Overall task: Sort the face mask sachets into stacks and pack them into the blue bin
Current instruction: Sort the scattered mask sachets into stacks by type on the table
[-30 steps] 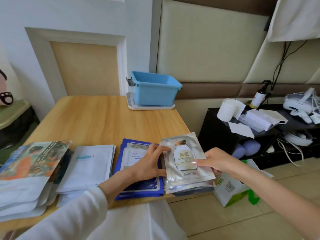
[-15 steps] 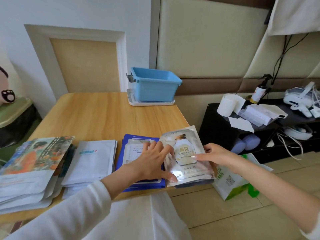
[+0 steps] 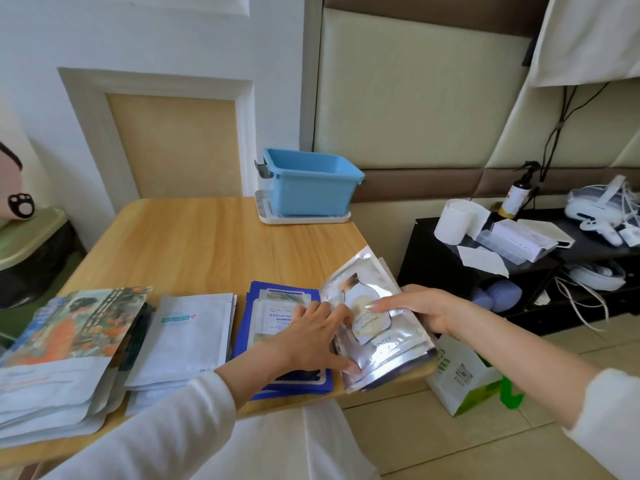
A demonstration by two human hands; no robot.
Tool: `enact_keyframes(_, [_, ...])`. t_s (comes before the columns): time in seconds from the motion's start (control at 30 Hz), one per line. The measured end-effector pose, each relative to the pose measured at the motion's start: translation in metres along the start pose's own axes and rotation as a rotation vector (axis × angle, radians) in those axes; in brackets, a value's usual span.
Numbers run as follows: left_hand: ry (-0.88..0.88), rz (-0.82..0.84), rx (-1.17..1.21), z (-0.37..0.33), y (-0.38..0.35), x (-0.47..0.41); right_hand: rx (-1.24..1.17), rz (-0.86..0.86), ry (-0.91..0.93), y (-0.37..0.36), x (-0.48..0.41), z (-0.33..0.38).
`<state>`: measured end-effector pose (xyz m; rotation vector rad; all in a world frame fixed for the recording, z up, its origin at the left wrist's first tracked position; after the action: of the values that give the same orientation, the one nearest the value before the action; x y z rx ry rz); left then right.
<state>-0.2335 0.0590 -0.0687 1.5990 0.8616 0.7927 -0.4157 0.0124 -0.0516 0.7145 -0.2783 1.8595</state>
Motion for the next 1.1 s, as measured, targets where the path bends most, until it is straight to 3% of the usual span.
enact_keyframes(0.2, [-0.076,0.004,0.159,0.009,0.013,0.000,-0.044,-0.101,-0.004,0.008,-0.009,-0.006])
enact_keyframes(0.3, [-0.055,-0.131,0.328,0.031,0.046,-0.001,-0.008,-0.146,0.061,0.022,-0.009,0.024])
enact_keyframes(0.4, [0.146,-0.349,0.620,0.075,0.084,-0.006,0.145,-0.204,0.220,0.031,-0.017,0.082])
enact_keyframes(0.47, [0.247,-0.448,0.746,0.101,0.104,-0.014,0.401,-0.262,0.387,0.022,-0.026,0.130])
enact_keyframes(0.6, [0.304,-0.483,0.866,0.135,0.120,-0.035,1.221,-0.385,0.691,-0.040,-0.038,0.205])
enact_keyframes(0.7, [0.356,-0.443,1.009,0.166,0.099,-0.041,1.444,-0.332,0.830,-0.084,-0.061,0.209])
enact_keyframes(0.83, [0.340,-0.390,1.115,0.184,0.070,-0.035,1.332,-0.257,0.844,-0.094,-0.090,0.188])
enact_keyframes(0.97, [0.277,-0.284,1.090,0.183,0.056,-0.042,1.186,-0.282,0.660,-0.047,-0.099,0.185])
enact_keyframes(1.1, [0.352,-0.359,1.109,0.187,0.040,-0.051,0.322,-0.141,0.573,-0.001,-0.109,0.136])
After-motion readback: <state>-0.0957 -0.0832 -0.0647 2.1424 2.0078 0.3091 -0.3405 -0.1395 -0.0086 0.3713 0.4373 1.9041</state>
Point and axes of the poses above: each hand's wrist, its own x-axis away from the middle knuckle, its own y-axis out of the back of the hand, z = x × y, the point moved 4 cm from there along -x, towards the middle knuckle, and after that the axes turned 5 degrees about -x, right-handed, at the moved point
